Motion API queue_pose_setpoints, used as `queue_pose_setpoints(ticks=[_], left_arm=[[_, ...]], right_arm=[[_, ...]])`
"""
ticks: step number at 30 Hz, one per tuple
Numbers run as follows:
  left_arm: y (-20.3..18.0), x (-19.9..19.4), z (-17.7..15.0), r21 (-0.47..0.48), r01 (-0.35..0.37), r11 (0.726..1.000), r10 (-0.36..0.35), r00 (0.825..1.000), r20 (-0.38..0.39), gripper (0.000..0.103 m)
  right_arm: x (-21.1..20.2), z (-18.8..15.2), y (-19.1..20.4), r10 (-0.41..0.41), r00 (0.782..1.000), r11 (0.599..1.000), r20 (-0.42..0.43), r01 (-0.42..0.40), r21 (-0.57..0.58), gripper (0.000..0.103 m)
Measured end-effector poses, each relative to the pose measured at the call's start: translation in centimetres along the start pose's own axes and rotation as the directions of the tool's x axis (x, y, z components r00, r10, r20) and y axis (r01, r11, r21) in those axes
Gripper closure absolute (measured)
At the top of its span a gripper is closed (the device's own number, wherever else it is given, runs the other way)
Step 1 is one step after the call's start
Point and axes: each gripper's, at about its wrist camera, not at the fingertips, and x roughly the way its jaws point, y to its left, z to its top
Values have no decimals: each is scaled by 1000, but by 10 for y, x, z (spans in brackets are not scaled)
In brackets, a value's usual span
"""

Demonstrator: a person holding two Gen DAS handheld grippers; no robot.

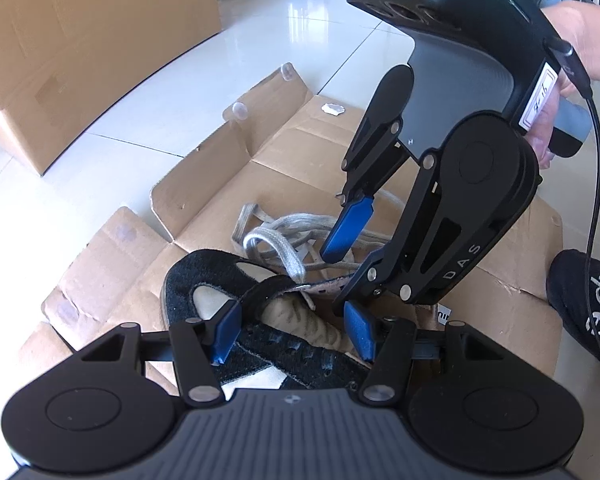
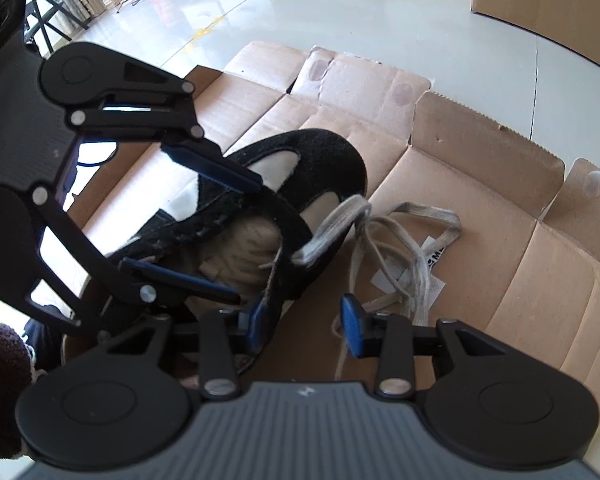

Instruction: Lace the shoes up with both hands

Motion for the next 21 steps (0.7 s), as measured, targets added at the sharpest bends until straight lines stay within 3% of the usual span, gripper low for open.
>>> queue_pose_setpoints(ticks=[2, 3, 4, 9, 14, 15, 16, 18, 21], left_arm=[[1, 1, 3, -9, 26, 1000, -26, 1000, -6, 72], [1, 1, 5, -14, 45, 999, -45, 999, -11, 94], [1, 1, 7, -18, 62, 998, -62, 998, -19, 102], [-2, 15, 6, -13, 6, 1000, -7, 996, -83, 100], [4, 17, 10, -67, 38, 997, -45, 994, -101, 97], [6, 17, 11, -75, 47, 996, -55, 993, -102, 95], [9, 17, 12, -103, 72, 992, -82, 992, -99, 85], [13, 15, 11, -135, 103, 985, -116, 989, -93, 81], [6, 20, 13, -101, 88, 991, -99, 989, -111, 80]], right_arm=[[1, 0, -2, 8, 1000, 1000, 0, -8, 15, 67], [0, 0, -4, 14, 1000, 1000, 2, -14, 26, 67], [0, 0, -4, 17, 1000, 999, 0, -17, 31, 68], [2, 1, -3, 16, 1000, 1000, -7, -16, 20, 68], [4, 2, -4, 13, 1000, 1000, -12, -13, 14, 68], [4, 1, -5, 13, 1000, 1000, -13, -13, 16, 68], [4, 1, -6, 14, 1000, 1000, -14, -13, 19, 69], [5, 0, -7, 13, 1000, 1000, -16, -13, 22, 68], [6, 1, -7, 6, 1000, 1000, -22, -5, 19, 68]])
